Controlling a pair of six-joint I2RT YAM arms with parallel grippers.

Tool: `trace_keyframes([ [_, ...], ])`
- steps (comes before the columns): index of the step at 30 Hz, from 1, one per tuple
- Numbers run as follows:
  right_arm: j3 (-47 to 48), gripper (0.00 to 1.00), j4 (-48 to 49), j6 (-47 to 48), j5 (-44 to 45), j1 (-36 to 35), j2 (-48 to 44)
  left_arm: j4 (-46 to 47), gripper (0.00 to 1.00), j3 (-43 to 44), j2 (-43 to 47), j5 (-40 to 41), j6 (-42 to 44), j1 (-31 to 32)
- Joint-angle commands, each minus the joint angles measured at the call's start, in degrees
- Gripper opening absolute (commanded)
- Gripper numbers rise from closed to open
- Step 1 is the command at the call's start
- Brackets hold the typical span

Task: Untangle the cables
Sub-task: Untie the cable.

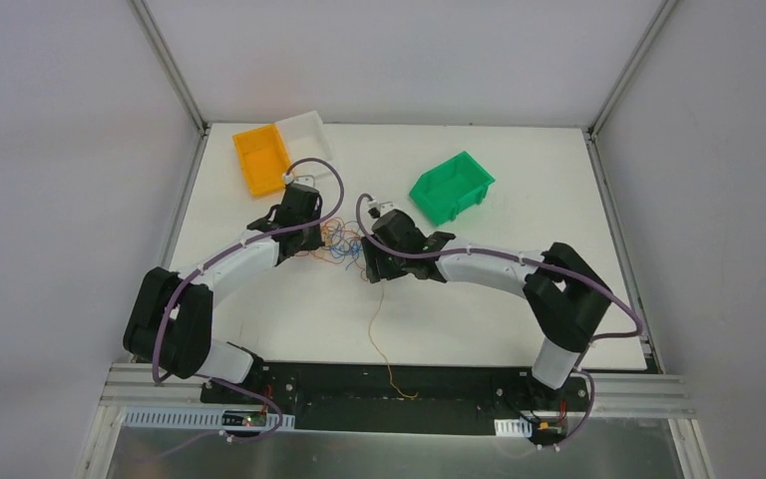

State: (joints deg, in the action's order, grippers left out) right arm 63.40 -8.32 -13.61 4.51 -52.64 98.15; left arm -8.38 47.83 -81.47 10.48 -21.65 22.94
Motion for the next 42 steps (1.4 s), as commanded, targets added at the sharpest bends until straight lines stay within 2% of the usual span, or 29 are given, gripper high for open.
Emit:
trace_keyframes([
  [1,3.6,0.59,0.0,0.8,7.0,-2.3,4.3,0.9,0.0,-0.4,2.2,-0.8,0.6,0.5],
  [7,4.8,0.51,-0.6,-0.5,12.0,-3.9,8.3,0.9,0.0,-0.4,2.3,-0.4,0.7,0.4],
  [9,4.5,0.4,-0.6,-1.1,13.6,-3.9,9.0,0.8,0.0,-0.4,2.1,0.0,0.8,0.4],
  [10,4.4,0.26,-0.8,-1.4,14.8,-3.9,9.0,0.8,0.0,-0.4,2.1,0.3,0.8,0.5],
  [12,3.2,0.09,-1.5,-2.5,17.8,-3.9,6.9,0.8,0.0,-0.5,2.1,1.3,1.0,0.5],
  [13,1.4,0.02,-1.0,-2.6,19.3,-3.9,4.9,0.8,0.0,-0.5,2.2,1.7,1.1,0.5],
  [14,-0.4,0.0,-0.5,-3.0,20.9,-3.9,2.4,0.8,0.0,-0.6,2.1,2.3,1.2,0.5],
  [16,-3.5,0.0,-0.4,-3.4,24.6,-3.2,-2.9,0.9,0.0,-0.7,2.3,3.6,1.1,0.4],
  [20,-8.6,0.0,-3.5,-5.8,26.6,1.9,-15.0,0.7,0.0,-0.9,2.1,5.5,0.7,0.4],
  [29,-16.4,0.0,-8.1,-9.9,26.0,26.0,-39.7,-1.2,0.0,-0.2,0.5,12.8,-0.5,0.4],
  [34,-14.5,0.0,-12.1,-9.9,21.1,35.4,-44.3,-2.4,0.0,0.4,-0.2,15.2,-1.9,0.1],
  [39,-9.1,0.0,-14.1,-6.3,10.7,35.8,-42.7,-1.4,0.0,0.5,1.1,7.5,0.0,0.2],
  [42,-4.7,0.0,-15.7,-6.1,9.0,35.8,-40.9,-0.7,0.0,-0.6,2.2,8.7,0.1,0.2],
])
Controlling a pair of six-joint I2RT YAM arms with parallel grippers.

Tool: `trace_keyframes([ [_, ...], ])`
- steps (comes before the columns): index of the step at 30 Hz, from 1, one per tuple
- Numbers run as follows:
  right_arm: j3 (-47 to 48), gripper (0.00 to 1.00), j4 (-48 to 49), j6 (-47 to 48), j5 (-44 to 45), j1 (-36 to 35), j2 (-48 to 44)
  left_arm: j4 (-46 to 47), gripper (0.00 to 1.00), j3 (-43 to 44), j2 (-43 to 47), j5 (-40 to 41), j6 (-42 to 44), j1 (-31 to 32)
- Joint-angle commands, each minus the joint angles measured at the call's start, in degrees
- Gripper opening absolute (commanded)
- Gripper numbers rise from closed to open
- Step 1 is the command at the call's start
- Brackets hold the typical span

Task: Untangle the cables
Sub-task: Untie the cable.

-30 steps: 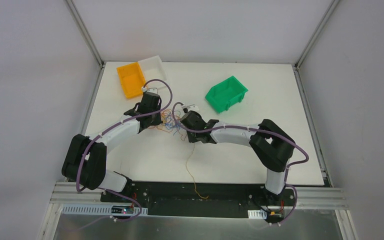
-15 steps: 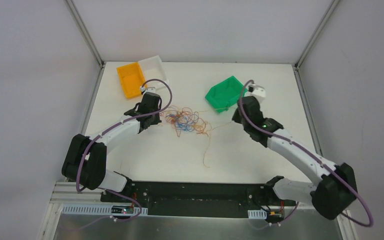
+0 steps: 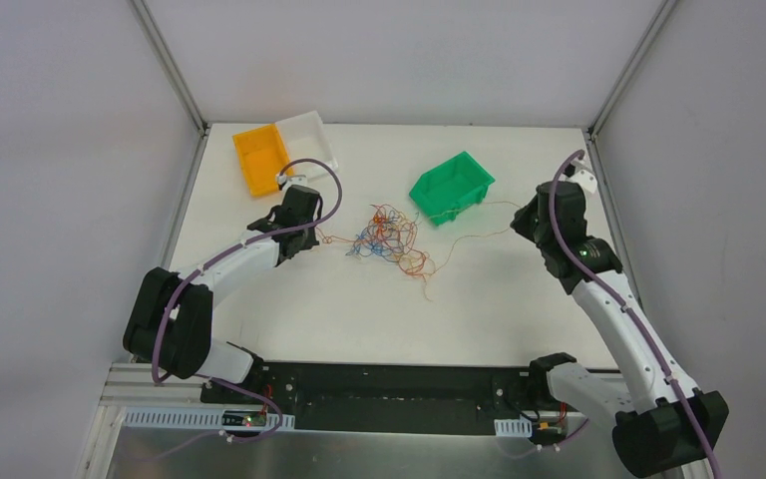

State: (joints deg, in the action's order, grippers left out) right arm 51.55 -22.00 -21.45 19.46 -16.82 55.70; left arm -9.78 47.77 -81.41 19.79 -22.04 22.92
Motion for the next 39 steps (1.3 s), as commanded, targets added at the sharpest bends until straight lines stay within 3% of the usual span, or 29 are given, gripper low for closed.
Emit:
trace_keyframes([
  [1,8.5,0.0,-2.2,2.0,-6.7,0.0,2.0,0.7,0.0,-0.6,2.3,0.1,0.6,0.2],
  [4,14.1,0.0,-3.2,3.1,-10.9,-0.1,3.6,0.7,0.0,-0.5,2.5,0.5,1.3,0.3],
  [5,16.6,0.0,-3.8,3.8,-13.7,-0.3,4.4,0.7,0.07,-0.5,3.0,-0.1,2.0,0.7],
  [8,25.7,0.0,-6.6,5.5,-18.7,-2.5,7.9,4.2,0.51,-2.4,5.5,-2.5,5.3,3.8],
  [9,28.5,0.0,-7.7,6.3,-18.9,-3.9,9.2,6.0,0.61,-3.5,6.5,-3.1,6.4,4.8],
  [12,35.2,0.0,-10.8,8.5,-18.9,-7.4,13.3,11.0,0.71,-6.2,10.1,-6.6,8.4,6.3],
  [23,59.8,0.0,-19.2,9.9,-22.2,-12.5,24.2,26.5,0.77,-9.7,13.2,-28.2,10.3,6.5],
  [31,77.4,0.0,-19.4,5.2,-27.6,-13.6,31.1,36.0,0.74,-5.5,7.4,-35.0,8.4,7.7],
  [39,77.9,0.0,-12.3,0.8,-28.5,-13.6,30.9,44.6,0.74,-2.1,6.4,-38.2,9.5,9.4],
])
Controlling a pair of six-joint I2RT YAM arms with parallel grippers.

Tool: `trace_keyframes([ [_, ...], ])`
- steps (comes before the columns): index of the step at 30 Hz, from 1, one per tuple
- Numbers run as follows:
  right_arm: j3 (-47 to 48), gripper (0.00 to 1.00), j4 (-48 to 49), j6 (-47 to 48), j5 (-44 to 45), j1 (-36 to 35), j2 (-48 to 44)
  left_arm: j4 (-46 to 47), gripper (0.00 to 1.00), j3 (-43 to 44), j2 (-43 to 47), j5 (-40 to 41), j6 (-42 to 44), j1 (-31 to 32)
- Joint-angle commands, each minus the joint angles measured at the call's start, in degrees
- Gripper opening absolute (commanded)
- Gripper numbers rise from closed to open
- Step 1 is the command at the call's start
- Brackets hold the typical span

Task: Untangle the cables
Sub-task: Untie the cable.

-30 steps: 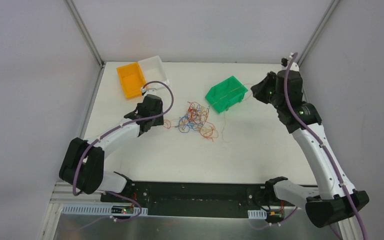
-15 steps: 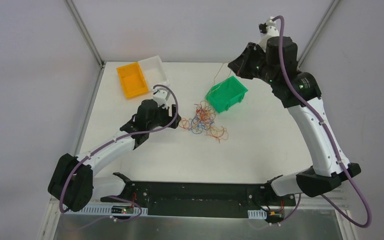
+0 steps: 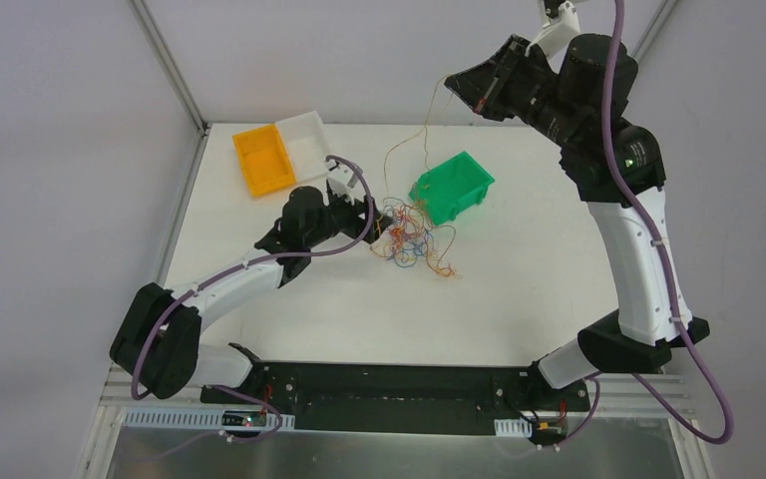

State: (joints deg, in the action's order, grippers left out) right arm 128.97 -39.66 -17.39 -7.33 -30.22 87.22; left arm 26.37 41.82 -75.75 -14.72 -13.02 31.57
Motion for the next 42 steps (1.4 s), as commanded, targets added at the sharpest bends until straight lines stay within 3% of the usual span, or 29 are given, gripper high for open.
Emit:
trace_keyframes([
  [1,-0.5,0.0,6.3,-3.7,-1.7,-0.3,-0.9,9.2,0.74,4.1,0.9,-4.3,0.6,0.8],
  [7,-9.6,0.0,15.6,-7.8,-2.2,-0.3,-4.5,20.4,0.75,2.8,-1.1,-12.9,1.8,1.7],
  [13,-11.9,0.0,17.6,-9.8,-3.1,-0.2,-5.1,29.5,0.76,3.0,-7.0,-11.7,0.4,2.7],
  [18,-14.6,0.0,20.0,-10.9,-2.6,-0.2,-6.2,29.9,0.75,8.7,-13.1,-11.7,0.2,4.4],
  [22,-15.9,0.0,20.9,-12.9,-0.6,0.1,-7.3,22.6,0.66,13.9,-19.3,-3.0,0.3,4.8],
  [27,-23.2,0.0,27.7,-16.2,6.6,3.1,-14.3,3.2,0.37,22.2,-28.5,3.0,-1.6,4.1],
  [30,-27.5,0.0,28.5,-15.5,14.2,5.9,-19.4,0.0,0.19,21.3,-29.7,2.9,-5.3,2.0],
  [38,-35.9,0.0,25.5,-7.4,30.4,8.4,-30.4,-2.2,0.12,11.3,-26.0,-0.7,-12.1,-8.1],
  [42,-41.7,0.0,24.9,-5.3,37.7,8.5,-33.7,-14.5,0.12,9.6,-20.8,10.3,-8.9,-10.0],
])
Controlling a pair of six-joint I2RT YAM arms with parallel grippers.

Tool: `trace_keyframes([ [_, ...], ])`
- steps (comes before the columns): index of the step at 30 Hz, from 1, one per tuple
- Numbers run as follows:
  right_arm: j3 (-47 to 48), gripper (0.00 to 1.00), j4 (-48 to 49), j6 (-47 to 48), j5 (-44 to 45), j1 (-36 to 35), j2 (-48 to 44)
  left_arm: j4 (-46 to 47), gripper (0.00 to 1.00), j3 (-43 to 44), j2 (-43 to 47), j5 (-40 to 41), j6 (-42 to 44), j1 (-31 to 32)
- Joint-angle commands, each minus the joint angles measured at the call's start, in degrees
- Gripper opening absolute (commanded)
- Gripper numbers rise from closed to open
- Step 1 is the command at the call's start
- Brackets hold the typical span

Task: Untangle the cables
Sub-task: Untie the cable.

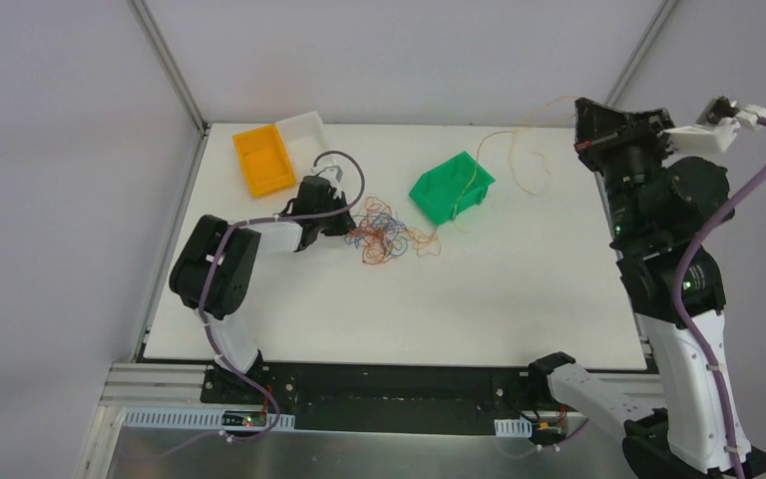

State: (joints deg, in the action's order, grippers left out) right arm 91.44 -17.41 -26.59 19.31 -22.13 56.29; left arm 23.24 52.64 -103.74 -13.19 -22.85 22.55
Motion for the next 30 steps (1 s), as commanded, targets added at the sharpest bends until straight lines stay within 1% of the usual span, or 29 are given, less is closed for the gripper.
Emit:
trace_keyframes([
  [1,-5.3,0.0,2.8,4.4,12.2,0.5,-3.3,-13.4,0.12,-1.5,8.6,11.4,1.9,-1.4],
  [4,-6.4,0.0,1.3,4.8,10.7,0.7,-3.0,-16.1,0.11,-3.1,12.2,12.9,2.9,-2.7],
  [9,-4.9,0.0,-1.4,4.2,0.8,0.8,2.4,-18.9,0.13,-4.5,19.2,12.8,4.5,-2.7],
  [12,-3.0,0.0,-1.4,3.6,-4.7,0.8,6.1,-21.3,0.15,-5.5,22.8,12.9,6.0,-2.7],
  [15,-0.6,0.0,-0.8,2.9,-9.0,0.8,10.7,-22.0,0.16,-8.3,26.3,12.8,7.5,-2.7],
  [20,1.1,0.0,2.1,1.9,-10.2,0.9,16.7,-22.4,0.16,-12.2,31.0,14.1,8.5,-2.7],
  [24,2.6,0.0,3.8,1.7,-9.1,1.5,21.4,-19.6,0.16,-14.5,33.0,13.6,8.7,-2.6],
  [30,5.6,0.0,3.5,2.5,-7.5,3.4,27.9,-14.6,0.16,-17.7,33.5,11.8,8.3,-2.6],
])
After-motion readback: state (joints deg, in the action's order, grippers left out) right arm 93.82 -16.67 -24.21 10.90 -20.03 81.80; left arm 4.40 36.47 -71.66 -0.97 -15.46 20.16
